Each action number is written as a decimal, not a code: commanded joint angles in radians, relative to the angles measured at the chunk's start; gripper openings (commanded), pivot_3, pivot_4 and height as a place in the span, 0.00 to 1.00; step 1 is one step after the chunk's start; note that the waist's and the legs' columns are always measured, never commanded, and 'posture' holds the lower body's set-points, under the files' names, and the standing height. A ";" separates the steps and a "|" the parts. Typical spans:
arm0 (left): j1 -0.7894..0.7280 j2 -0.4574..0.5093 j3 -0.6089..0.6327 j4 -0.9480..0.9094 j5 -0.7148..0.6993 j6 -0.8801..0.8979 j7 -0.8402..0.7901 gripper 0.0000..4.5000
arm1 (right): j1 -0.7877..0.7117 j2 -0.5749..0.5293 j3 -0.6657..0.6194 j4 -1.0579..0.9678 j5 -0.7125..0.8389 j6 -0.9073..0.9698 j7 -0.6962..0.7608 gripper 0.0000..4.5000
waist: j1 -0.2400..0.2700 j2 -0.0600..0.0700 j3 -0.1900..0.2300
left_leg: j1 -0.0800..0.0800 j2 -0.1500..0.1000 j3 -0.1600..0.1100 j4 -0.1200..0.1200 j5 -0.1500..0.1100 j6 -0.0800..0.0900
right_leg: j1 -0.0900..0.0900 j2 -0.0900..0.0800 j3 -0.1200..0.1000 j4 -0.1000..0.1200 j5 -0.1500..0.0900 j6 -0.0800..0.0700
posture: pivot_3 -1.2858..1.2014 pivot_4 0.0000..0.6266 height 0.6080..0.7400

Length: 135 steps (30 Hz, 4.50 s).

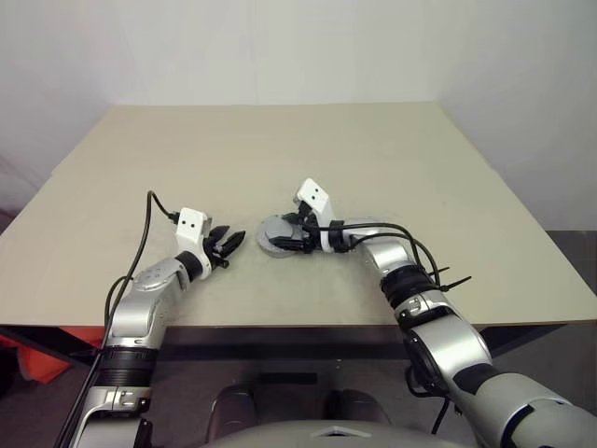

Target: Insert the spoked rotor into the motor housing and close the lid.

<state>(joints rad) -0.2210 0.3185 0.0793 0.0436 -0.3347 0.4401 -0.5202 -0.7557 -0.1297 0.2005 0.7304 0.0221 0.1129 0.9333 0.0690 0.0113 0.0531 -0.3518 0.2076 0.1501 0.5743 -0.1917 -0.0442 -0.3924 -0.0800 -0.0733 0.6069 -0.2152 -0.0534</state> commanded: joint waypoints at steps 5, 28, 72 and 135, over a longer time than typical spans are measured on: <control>-0.011 0.008 0.007 -0.030 -0.001 -0.017 -0.005 0.53 | -0.013 0.004 -0.014 0.005 0.003 -0.075 -0.032 0.69 | 0.000 0.000 0.000 | 0.000 0.000 0.000 0.000 0.000 0.000 | 0.000 0.000 0.000 0.000 0.000 0.000 | 0.52 0.00 1.00; 0.004 0.006 0.006 -0.040 -0.001 -0.016 0.000 0.53 | -0.019 0.010 0.005 0.060 -0.027 -0.092 -0.061 0.69 | 0.000 0.000 0.001 | 0.001 0.000 0.000 0.000 0.000 0.000 | 0.001 0.000 0.000 0.000 0.000 0.000 | 0.52 0.00 1.00; 0.008 0.008 0.005 -0.034 0.005 -0.018 0.000 0.53 | -0.010 0.009 -0.020 0.001 0.011 -0.105 -0.015 0.69 | 0.000 0.000 0.001 | 0.000 0.000 0.000 0.000 0.000 0.000 | 0.000 0.000 0.000 0.000 0.000 0.000 | 0.52 0.00 1.00; 0.012 0.005 0.005 -0.035 0.009 -0.021 0.004 0.53 | -0.014 -0.013 -0.003 0.072 -0.024 -0.145 -0.001 0.69 | 0.000 0.000 0.001 | 0.001 0.000 0.000 0.001 0.000 0.000 | 0.001 0.000 0.000 0.001 0.000 0.000 | 0.52 0.00 1.00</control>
<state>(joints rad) -0.1980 0.3193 0.0788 0.0348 -0.3293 0.4388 -0.5185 -0.7680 -0.1324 0.1959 0.8082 0.0032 -0.0167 0.9357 0.0693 0.0113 0.0537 -0.3509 0.2075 0.1500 0.5754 -0.1917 -0.0442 -0.3911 -0.0800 -0.0733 0.6076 -0.2151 -0.0535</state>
